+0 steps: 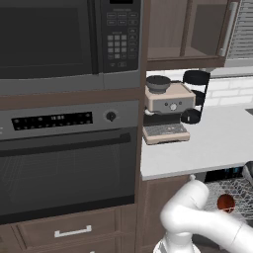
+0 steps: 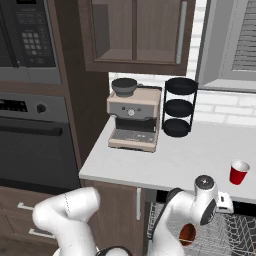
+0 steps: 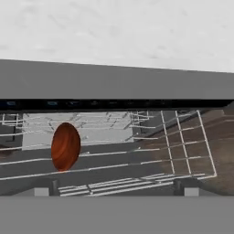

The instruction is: Pick up the cup and bowl from the counter, place them in the dishwasher, and close the dishwasher door.

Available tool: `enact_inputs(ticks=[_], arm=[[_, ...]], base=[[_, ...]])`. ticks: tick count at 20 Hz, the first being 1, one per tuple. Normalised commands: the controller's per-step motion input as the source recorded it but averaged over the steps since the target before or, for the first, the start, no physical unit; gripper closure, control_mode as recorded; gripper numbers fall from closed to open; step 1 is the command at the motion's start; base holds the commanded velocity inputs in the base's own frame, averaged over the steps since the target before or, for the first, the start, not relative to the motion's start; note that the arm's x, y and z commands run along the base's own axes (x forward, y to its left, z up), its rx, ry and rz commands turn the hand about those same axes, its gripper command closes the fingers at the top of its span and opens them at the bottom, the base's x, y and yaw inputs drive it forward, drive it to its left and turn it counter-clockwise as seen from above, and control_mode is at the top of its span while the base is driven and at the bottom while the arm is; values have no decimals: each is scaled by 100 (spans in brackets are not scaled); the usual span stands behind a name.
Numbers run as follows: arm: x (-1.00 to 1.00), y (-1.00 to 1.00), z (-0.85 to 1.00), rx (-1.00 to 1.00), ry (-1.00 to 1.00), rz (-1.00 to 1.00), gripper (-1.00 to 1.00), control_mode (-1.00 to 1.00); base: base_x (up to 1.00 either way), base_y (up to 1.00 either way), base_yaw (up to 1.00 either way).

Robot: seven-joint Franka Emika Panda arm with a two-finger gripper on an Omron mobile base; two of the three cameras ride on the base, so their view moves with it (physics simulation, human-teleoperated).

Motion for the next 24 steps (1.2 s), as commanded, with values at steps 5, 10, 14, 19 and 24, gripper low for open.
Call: enact_inputs(ticks=[5,10,14,19,24], arm=[[-9,-3,99,-19,0,-2,-100,-100],[2,-5,100,-35,8,-6,-100,-100],[-23,0,100,-4,4,-6,-100,-100],[-16,-2,100,7,5,-8,-100,-100],[0,-20,53,40,5,0,-100,-100]], base=[[0,0,0],[0,0,0],[0,0,0],[0,0,0],[0,0,0]])
